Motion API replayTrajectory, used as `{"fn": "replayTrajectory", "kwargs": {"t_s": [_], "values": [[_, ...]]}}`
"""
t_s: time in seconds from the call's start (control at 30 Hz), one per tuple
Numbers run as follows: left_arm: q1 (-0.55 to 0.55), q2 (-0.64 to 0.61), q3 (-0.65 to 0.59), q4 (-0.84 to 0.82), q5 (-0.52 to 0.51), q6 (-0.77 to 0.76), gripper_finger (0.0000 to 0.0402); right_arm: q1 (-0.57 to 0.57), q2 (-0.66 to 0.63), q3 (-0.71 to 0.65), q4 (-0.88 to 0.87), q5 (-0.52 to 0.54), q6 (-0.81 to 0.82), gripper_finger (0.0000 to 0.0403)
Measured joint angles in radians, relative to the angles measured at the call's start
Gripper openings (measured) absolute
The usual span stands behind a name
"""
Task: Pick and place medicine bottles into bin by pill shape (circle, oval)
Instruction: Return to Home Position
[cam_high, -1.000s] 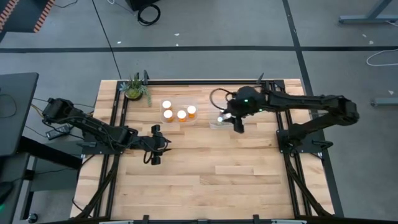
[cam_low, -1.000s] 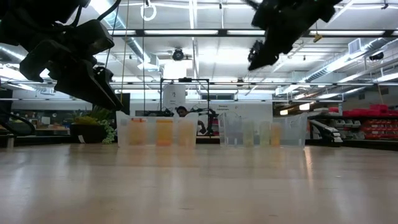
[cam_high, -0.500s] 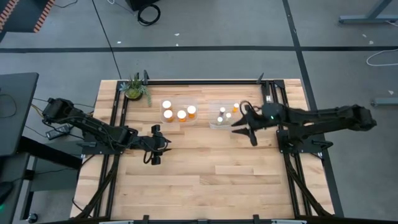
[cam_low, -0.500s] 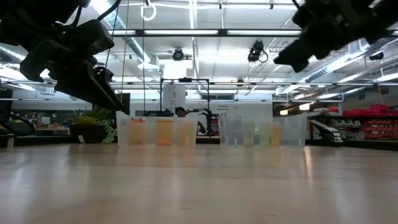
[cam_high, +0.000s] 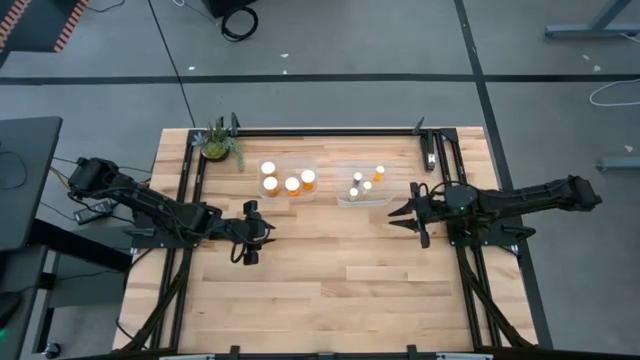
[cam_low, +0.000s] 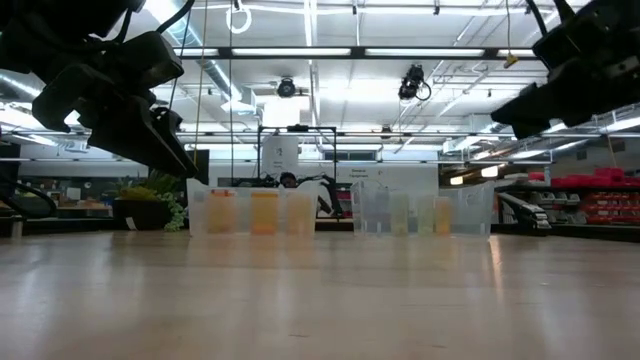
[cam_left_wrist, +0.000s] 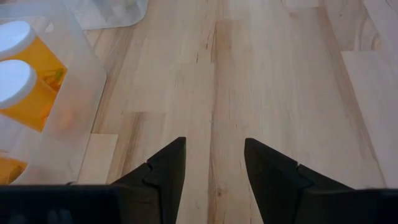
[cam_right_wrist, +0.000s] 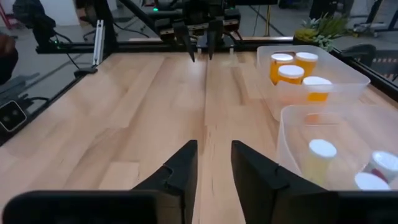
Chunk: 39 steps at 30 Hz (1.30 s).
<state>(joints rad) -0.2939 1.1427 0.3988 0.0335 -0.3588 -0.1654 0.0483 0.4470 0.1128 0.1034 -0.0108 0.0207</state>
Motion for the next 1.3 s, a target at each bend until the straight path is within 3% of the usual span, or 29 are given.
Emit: {"fn": "replayTrajectory", "kwargs": {"t_s": [0.3,0.5,0.77,0.97,1.3], "values": [[0.000,0.000,0.000,0.077,-0.018,0.026,0.0172,0.000,-0.135,-0.087,-0.003,-0.012,-0.004,0.0091],[0.003,-0.049,0.021,0.109,-0.220,0.044,0.0172,-0.008,-0.144,-0.106,-0.018,-0.012,-0.016,0.0084],[-0.020,-0.368,0.021,0.077,-0.222,0.151,0.0172,-0.011,-0.144,-0.106,-0.002,-0.015,-0.040,0.0071],[-0.017,-0.638,0.021,-0.069,-0.168,0.180,0.0172,-0.014,-0.144,-0.106,0.027,-0.013,-0.019,0.0067],[-0.017,-0.912,-0.006,-0.213,-0.167,0.197,0.0172,-0.014,-0.143,-0.106,0.018,-0.013,0.055,0.0068]]}}
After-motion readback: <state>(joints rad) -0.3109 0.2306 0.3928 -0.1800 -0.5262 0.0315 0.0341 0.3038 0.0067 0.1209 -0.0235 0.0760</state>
